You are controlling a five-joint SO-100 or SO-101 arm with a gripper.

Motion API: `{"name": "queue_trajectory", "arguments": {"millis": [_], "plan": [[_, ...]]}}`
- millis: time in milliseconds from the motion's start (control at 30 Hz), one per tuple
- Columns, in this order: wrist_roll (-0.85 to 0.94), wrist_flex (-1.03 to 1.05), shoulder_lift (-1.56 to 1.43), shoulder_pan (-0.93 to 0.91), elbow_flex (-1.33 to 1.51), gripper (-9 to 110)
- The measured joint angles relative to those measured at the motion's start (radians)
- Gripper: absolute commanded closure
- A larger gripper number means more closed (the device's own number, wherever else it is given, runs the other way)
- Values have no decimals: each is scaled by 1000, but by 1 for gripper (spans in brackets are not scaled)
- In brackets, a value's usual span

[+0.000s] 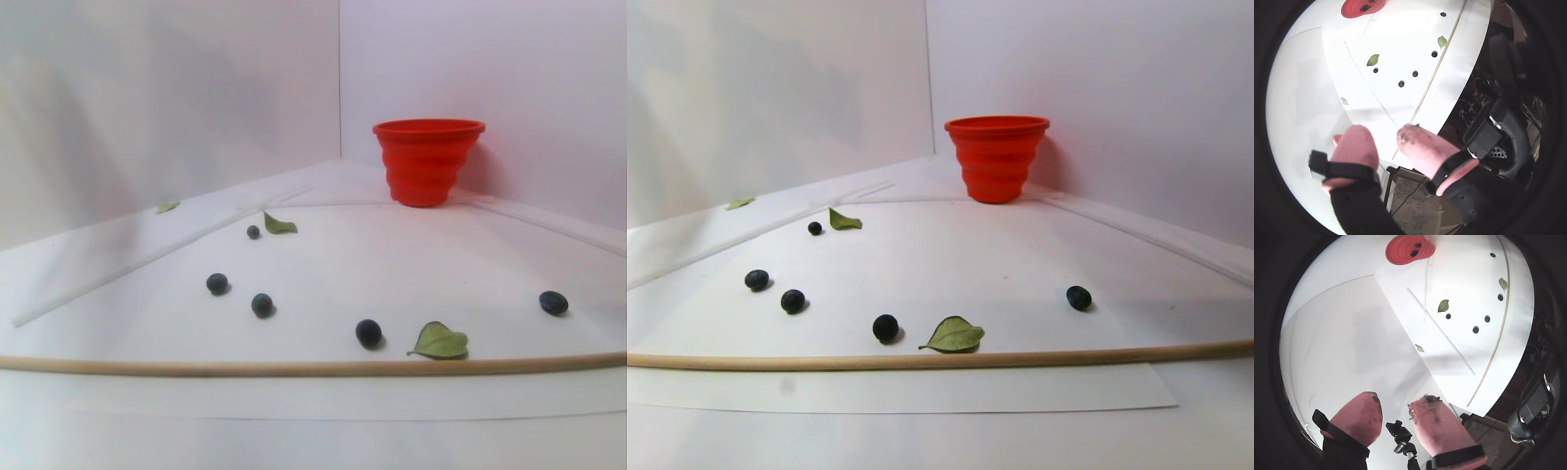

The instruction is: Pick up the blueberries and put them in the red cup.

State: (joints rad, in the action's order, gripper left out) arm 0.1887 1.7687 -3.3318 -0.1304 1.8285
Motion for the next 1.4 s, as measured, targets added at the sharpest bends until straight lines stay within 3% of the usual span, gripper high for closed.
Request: {"name": "queue_trajectory", "arguments": {"millis": [1400], "plan": [[34,0,0,26,0,90]]}}
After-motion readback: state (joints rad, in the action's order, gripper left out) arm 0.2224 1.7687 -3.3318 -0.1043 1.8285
